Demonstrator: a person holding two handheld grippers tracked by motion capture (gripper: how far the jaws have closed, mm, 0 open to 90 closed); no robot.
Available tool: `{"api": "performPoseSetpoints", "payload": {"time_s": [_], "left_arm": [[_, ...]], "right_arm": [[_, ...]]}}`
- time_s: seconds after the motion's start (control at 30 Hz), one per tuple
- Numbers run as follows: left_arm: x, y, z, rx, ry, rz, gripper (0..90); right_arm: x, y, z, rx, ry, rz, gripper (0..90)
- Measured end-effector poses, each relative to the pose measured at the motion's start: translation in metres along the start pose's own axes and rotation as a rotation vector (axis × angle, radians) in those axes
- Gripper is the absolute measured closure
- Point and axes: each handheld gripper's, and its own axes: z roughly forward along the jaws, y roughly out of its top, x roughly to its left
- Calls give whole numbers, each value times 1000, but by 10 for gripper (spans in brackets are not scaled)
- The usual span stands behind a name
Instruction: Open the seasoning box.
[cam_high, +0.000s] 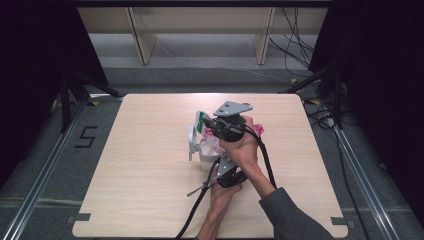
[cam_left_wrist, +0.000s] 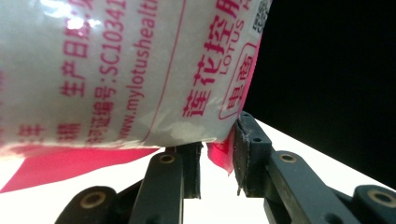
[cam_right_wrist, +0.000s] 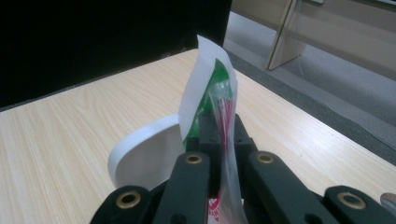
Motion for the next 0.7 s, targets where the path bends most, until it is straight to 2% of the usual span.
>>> {"api": "performPoseSetpoints", "payload": {"time_s": [0.03, 0.07, 0.17, 0.2, 0.37, 0.4, 0.57, 0.6, 0.63, 0.67, 0.7], "left_arm": [[-1, 1, -1, 14, 15, 3, 735], [0, 0, 0, 0, 3, 2, 735], [0, 0, 0, -2, 5, 0, 735], [-1, 1, -1, 10, 12, 3, 735], [-1, 1, -1, 10, 11, 4, 735], [-1, 1, -1, 6, 9, 5, 735], [0, 1, 0, -2, 1, 1, 735], [0, 1, -1, 11, 8, 4, 735], [0, 1, -1, 6, 5, 4, 734], [0, 1, 0, -1, -4, 3, 734], [0, 1, -2, 18, 8, 8, 734]], "right_arm": [[0, 0, 0, -1, -1, 0, 891], [0, 0, 0, -1, -1, 1, 891], [0, 0, 0, -9, -7, 3, 891], [0, 0, 0, -2, 1, 1, 891], [1, 0, 1, -3, -14, -3, 891], [2, 0, 1, 1, -6, 6, 891], [1, 1, 0, 3, 0, -8, 890], [2, 1, 1, -1, -9, 12, 890], [1, 1, 2, 5, -5, -13, 890], [3, 0, 3, 5, -15, 2, 890], [3, 0, 3, 18, -6, -22, 890]]}}
